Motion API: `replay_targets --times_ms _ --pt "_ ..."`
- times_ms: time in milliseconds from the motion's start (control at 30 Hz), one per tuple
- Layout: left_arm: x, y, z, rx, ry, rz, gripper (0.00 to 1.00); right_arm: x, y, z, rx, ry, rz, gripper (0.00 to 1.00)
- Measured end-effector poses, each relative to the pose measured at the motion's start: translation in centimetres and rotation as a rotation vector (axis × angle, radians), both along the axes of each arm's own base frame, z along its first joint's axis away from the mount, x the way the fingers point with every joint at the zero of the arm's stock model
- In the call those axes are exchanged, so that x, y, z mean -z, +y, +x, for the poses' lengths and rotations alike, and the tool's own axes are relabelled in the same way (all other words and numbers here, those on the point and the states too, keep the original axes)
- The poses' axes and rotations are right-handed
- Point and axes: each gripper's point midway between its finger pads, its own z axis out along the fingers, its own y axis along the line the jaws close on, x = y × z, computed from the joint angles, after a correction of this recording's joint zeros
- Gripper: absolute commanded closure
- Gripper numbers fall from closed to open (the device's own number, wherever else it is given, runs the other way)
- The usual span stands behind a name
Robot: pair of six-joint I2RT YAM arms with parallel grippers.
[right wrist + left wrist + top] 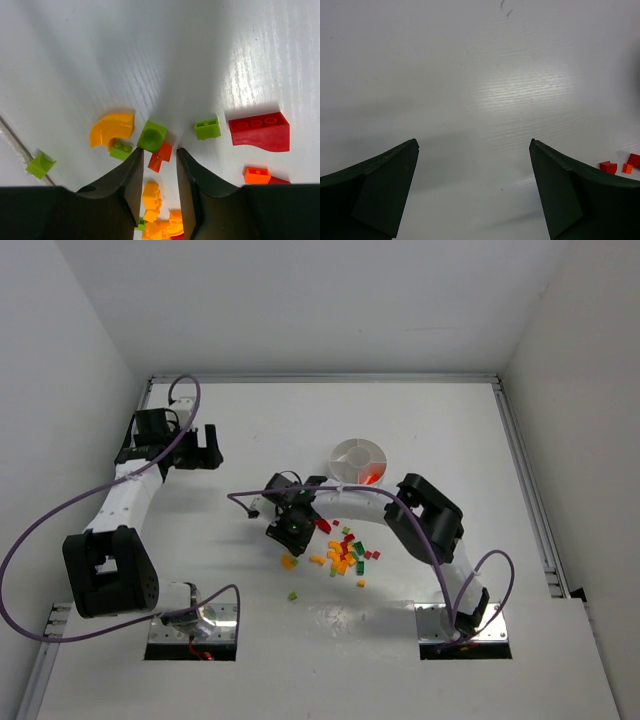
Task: Sort the legos into containers by color
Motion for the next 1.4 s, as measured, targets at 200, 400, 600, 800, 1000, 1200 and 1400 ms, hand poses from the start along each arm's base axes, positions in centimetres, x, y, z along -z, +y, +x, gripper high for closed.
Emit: replay_targets --times_ms 200,400,600,800,1000,1200,1400 --pt "0.0 0.2 0.0 -0.001 -0.001 -0.001 0.01 0.1 0.0 0.3 0.005 -0.006 0.0 0.81" --pt "0.0 0.1 0.0 0.002 -0.002 -0.005 0.01 0.1 0.0 0.3 0.004 -0.009 0.003 0.99" --pt "0.0 0.1 0.0 0.005 -0.002 -0.008 0.01 -0.4 -2.0 -0.3 0.011 -0.01 -0.029 1.0" --pt "-0.1 -0.3 -0.1 0.019 -0.004 -0.021 0.01 -3.6 -3.3 2.5 0.053 -0.047 -0.007 1.0" --pt "-0.1 -0.6 0.2 0.031 -0.001 -0.042 0.01 -8.7 -6.1 8.6 0.2 -0.12 0.078 1.0" --pt "0.0 -1.7 0.5 0.045 0.007 -0.054 0.01 -12.1 -10.0 14.3 0.336 -0.181 0.116 1.0" --pt "-0.8 -3.5 1.1 0.079 -0.009 -0.058 0.01 -13.1 -14.7 17.1 0.457 -0.188 0.122 1.0"
